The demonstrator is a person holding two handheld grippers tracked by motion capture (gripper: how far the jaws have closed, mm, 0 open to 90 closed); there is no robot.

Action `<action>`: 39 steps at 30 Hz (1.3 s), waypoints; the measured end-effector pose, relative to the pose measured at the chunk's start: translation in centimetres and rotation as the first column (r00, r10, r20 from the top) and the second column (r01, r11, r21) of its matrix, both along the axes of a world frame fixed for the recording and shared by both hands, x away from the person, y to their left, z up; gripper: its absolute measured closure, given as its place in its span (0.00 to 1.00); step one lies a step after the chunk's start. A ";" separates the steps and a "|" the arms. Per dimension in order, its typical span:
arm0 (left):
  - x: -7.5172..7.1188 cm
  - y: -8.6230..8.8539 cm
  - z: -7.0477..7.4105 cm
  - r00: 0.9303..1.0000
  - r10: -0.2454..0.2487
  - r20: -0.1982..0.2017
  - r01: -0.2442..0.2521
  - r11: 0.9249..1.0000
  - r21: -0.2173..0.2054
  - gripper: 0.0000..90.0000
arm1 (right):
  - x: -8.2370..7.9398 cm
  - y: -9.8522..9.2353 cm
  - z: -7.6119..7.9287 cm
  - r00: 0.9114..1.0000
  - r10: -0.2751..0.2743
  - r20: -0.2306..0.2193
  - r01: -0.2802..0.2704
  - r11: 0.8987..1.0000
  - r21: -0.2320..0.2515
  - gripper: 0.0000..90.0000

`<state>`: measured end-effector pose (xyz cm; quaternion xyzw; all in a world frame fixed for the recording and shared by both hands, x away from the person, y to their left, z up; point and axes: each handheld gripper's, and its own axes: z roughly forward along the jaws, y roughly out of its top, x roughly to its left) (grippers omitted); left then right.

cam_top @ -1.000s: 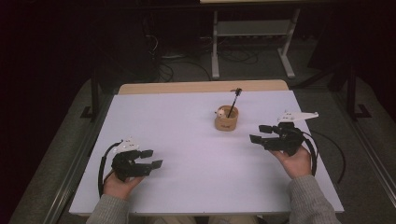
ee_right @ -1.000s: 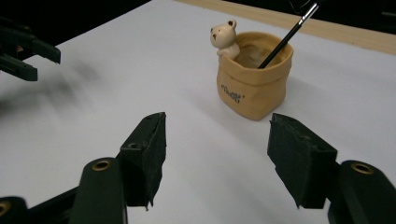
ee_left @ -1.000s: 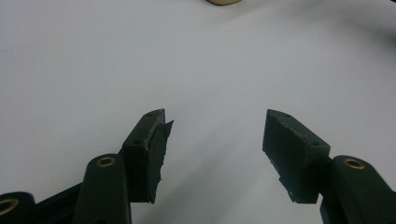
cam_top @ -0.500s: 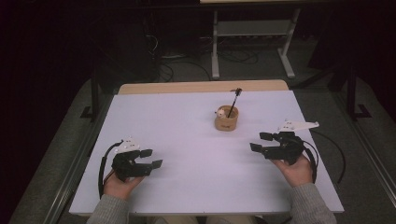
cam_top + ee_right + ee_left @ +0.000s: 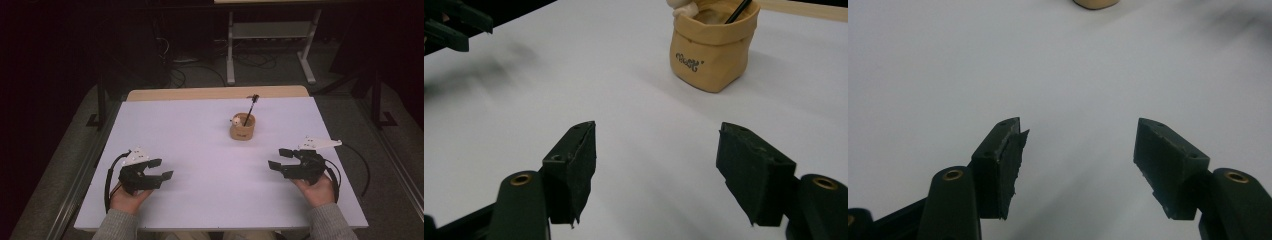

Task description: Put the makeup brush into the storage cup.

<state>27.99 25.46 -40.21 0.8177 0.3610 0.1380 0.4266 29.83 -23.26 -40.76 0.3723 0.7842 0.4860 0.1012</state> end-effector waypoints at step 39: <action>-0.5 0.5 0.0 0.998 0.019 0.052 -0.019 1.000 0.015 0.24 | -2.0 -0.9 -1.0 0.999 -0.037 0.039 0.039 0.998 -0.052 0.24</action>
